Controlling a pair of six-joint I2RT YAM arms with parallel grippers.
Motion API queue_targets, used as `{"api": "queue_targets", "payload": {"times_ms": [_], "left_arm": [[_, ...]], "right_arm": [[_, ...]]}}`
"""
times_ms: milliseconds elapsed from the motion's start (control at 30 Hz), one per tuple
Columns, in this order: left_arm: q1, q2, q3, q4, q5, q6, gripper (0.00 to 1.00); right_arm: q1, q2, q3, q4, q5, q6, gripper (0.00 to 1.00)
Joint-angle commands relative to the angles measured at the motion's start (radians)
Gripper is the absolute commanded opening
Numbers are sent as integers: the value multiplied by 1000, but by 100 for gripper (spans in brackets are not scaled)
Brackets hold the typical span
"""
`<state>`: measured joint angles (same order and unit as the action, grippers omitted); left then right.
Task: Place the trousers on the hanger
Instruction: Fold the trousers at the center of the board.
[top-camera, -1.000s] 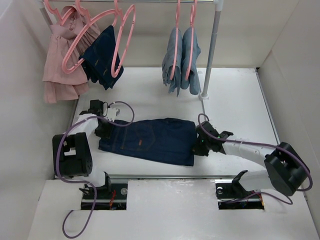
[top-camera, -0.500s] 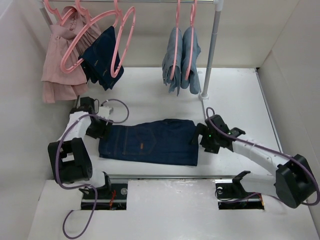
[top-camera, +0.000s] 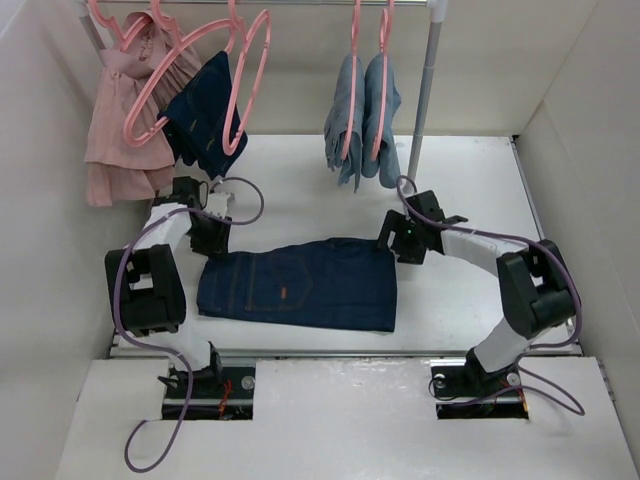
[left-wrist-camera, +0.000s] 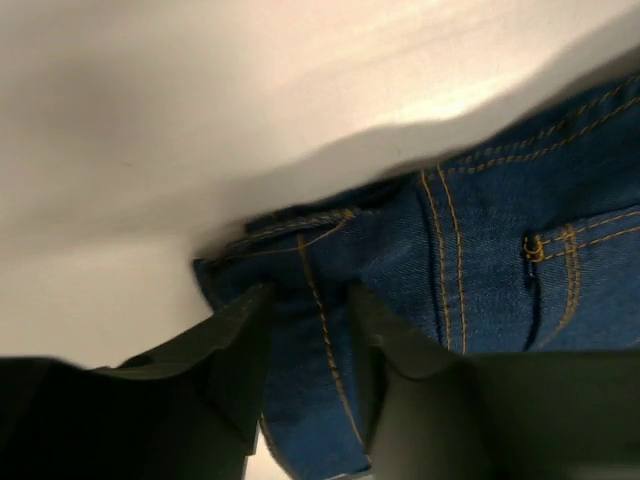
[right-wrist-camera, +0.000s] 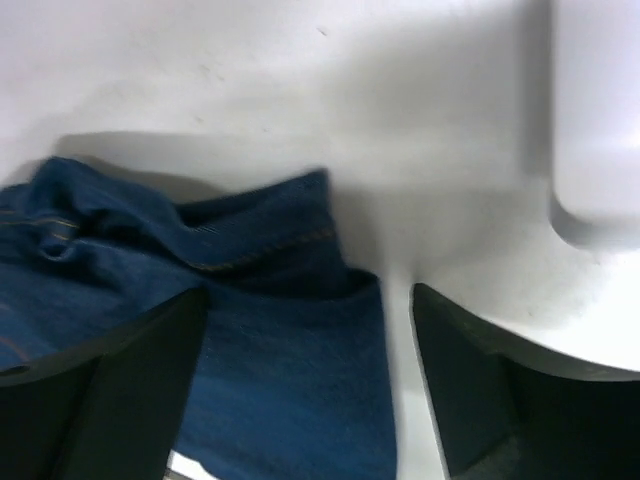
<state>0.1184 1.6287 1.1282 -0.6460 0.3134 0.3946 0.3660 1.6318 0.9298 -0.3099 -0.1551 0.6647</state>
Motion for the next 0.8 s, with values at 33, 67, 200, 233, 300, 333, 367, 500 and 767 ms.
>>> {"api": "queue_targets", "payload": {"times_ms": [33,67,200,233,300,333,367,500,767], "left_arm": [[-11,-1,-71,28,-63,-26,21],[-11,-1,-94,58,-72,-26,10],[-11,-51,-105,104,-73,-55,0],[-11,-87,-105,114,-73,-65,0],[-11,-177,-116,175,-120,-85,0],[-11,-255,-116,192,-138,-98,0],[-11,-277,-125,203,-158,-99,0],[-22,-263,-182,224,-174,-99,0],[-94,-214,-240,307,-235,-99,1]], "right_arm": [[-9,11,8,104,-53,4,65],[-21,11,-11,117,-54,4,51],[-48,-4,-20,137,-29,27,0],[-61,-19,-20,137,-15,39,0],[-70,-61,-20,137,43,49,0],[-70,-105,-20,137,64,59,0],[-79,-125,-20,137,86,70,0],[-91,-124,-11,137,97,70,0],[-113,40,50,127,19,-17,38]]}}
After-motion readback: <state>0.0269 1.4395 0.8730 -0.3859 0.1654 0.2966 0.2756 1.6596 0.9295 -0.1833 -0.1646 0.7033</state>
